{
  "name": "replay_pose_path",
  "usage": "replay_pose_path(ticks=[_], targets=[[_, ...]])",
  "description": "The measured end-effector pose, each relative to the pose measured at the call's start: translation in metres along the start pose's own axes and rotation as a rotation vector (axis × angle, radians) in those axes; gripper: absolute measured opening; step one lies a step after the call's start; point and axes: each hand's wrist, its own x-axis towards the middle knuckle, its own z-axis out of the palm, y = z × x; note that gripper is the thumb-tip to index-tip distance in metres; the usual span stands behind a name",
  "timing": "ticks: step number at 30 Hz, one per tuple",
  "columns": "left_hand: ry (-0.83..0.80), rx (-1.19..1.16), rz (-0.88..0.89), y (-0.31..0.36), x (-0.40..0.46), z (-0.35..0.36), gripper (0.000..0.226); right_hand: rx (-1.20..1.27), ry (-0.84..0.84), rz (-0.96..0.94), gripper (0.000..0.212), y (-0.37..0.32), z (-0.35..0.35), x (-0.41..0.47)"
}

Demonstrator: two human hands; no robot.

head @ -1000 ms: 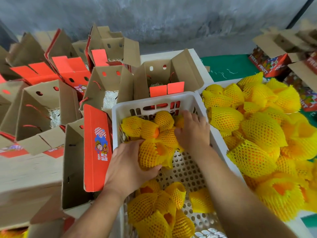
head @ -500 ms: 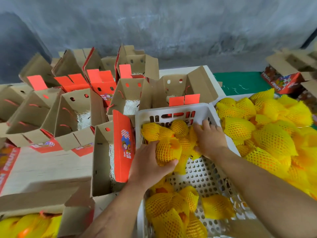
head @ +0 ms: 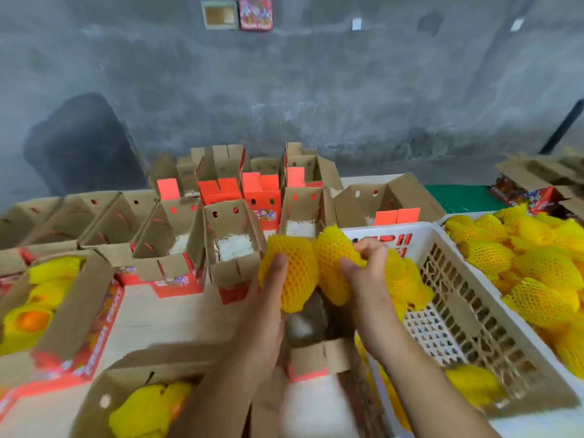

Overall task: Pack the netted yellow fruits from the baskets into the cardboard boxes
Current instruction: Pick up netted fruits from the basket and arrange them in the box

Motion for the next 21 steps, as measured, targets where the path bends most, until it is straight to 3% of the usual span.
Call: replay_pose_path(ticks=[3, 7, 11, 15, 18, 21], targets=[[-0.004, -0.041, -0.032, 0.035, -0.034, -0.089, 0.095, -0.061, -0.04, 0.06, 0.026, -0.001, 0.08, -0.034], [0.06, -0.018, -0.022, 0.063, -0.067, -0.197, 0.069, 0.005, -0.114, 0.199, 0.06, 0.011, 0.181, -0.082], [0.125, 0.024, -0.027, 0.073, -0.081, -0.258, 0.058, 0.007, -0.149, 0.34, 0.041, 0.019, 0.24, -0.116], [0.116, -0.103, -0.184, 0.067, -0.089, -0.287, 0.042, -0.025, -0.09, 0.398, 0.04, 0.029, 0.252, -0.133], [0.124, -0.018, -0.204, 0.049, -0.093, -0.302, 0.05, -0.325, -0.178, 0.259, 0.042, 0.043, 0.236, -0.14], [0.124, 0.131, -0.209, 0.036, -0.095, -0.31, 0.062, -0.874, -0.314, 0.114, 0.054, 0.066, 0.218, -0.145]])
